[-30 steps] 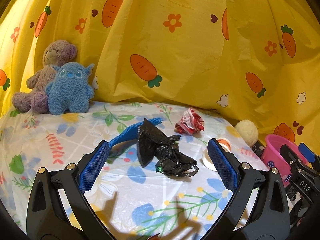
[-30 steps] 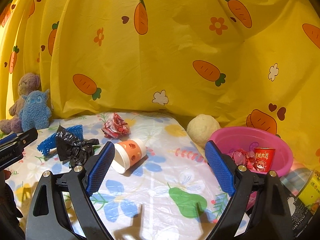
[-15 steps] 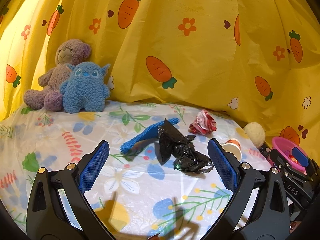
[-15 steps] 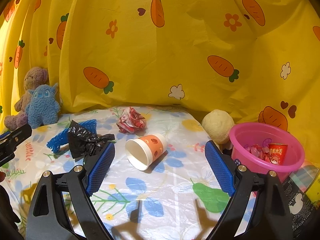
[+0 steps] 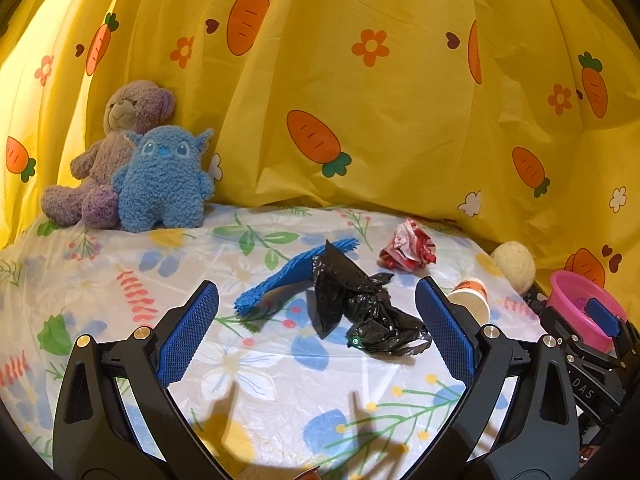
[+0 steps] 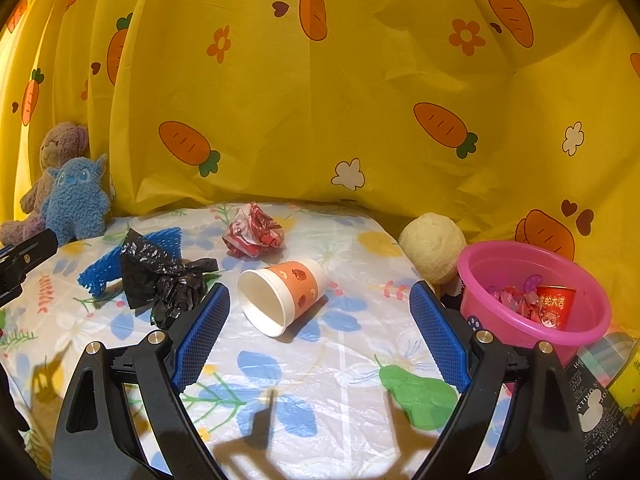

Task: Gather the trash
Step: 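Grasp the orange-and-white paper cup with the right tool while the left tool reaches the black bag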

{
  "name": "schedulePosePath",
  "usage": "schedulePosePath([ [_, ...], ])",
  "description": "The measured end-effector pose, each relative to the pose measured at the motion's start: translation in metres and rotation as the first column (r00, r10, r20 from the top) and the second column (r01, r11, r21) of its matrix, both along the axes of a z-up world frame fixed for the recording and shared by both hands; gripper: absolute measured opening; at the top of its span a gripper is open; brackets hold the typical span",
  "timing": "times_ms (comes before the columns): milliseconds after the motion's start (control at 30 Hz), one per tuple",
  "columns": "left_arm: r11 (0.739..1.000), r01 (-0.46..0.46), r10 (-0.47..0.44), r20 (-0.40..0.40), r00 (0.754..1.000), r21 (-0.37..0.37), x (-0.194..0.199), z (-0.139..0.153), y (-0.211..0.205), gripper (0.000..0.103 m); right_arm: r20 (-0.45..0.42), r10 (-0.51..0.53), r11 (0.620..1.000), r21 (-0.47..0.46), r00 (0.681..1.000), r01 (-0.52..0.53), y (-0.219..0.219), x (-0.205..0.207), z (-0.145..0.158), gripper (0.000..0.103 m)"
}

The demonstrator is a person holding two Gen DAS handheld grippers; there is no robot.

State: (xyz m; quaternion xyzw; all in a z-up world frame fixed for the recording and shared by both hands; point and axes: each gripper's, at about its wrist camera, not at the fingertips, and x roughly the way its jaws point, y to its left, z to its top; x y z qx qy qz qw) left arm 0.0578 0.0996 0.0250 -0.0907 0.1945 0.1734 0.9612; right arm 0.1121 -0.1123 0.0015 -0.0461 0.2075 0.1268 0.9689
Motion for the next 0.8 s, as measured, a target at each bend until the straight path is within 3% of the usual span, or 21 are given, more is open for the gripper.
schedulePosePath([
  [233, 1.000, 0.014, -0.014, -0.010, 1.000, 0.016, 0.012, -0.002, -0.002, 0.097, -0.038, 0.007, 1.000, -0.018, 0.999, -0.008, 0.003, 0.016, -0.008, 0.088],
  [567, 1.000, 0.022, -0.022, -0.011, 1.000, 0.003, 0.027, -0.003, 0.003, 0.097, -0.114, 0.042, 0.997, -0.066, 0.993, -0.050, 0.028, 0.046, -0.021, 0.073],
  [800, 1.000, 0.029, -0.030, -0.033, 0.999, -0.008, 0.038, -0.012, 0.005, 0.097, -0.181, 0.057, 0.991, -0.107, 0.982, -0.078, 0.044, 0.065, -0.036, 0.056],
])
